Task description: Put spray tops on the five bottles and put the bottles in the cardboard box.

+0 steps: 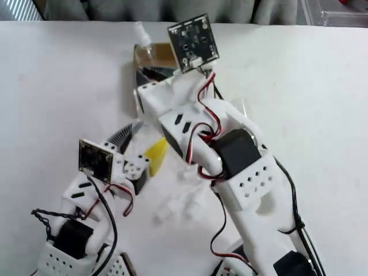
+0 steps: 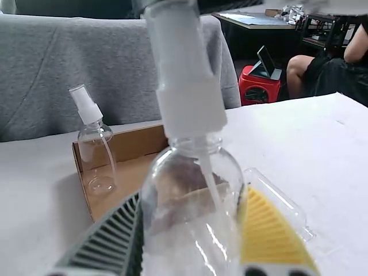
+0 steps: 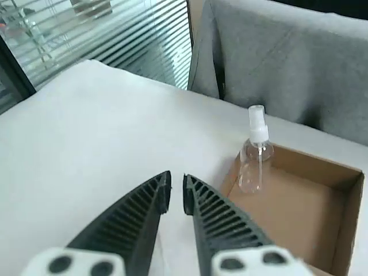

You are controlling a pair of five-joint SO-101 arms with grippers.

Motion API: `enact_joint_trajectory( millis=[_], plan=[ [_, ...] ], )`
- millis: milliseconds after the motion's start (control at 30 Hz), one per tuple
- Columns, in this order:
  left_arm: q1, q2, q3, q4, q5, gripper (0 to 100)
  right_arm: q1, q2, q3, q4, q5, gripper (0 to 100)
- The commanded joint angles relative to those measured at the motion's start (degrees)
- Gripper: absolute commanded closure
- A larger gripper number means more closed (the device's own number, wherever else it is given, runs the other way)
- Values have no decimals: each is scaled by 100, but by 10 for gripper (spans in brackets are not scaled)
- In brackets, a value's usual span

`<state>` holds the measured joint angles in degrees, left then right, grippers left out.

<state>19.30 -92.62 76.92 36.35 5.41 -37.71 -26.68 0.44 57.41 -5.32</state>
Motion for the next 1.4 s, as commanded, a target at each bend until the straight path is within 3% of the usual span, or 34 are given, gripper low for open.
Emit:
enact_joint_trajectory(
  millis=[0, 300, 467, 633, 800, 933, 1133, 1267, 1367],
  plan=[
    [-4, -66, -88, -193, -26, 973, 48, -31, -273, 409, 35, 984],
    [-4, -66, -88, -193, -26, 973, 101, -426, -273, 163, 35, 984],
    [-22, -66, -88, -387, 0, 973, 567, -778, -273, -215, 35, 984],
    [-409, -22, -167, -633, 79, 973, 1086, -1103, -97, 75, 26, 984],
    [-822, 84, -545, -677, 800, 973, 1086, -1552, 554, 347, 26, 984],
    [-1051, 1086, -1160, -686, 835, 973, 1068, -2079, 1257, 347, 26, 984],
    [-1200, 2870, -2470, -703, 835, 973, 136, -3160, 2514, 321, 62, 984],
    [-1147, 3108, -2954, -686, 844, 973, -778, -3732, 3490, 180, 53, 984],
    [-1147, 3143, -3305, -589, 844, 979, -1235, -4119, 4211, -505, 70, 984]
  ],
)
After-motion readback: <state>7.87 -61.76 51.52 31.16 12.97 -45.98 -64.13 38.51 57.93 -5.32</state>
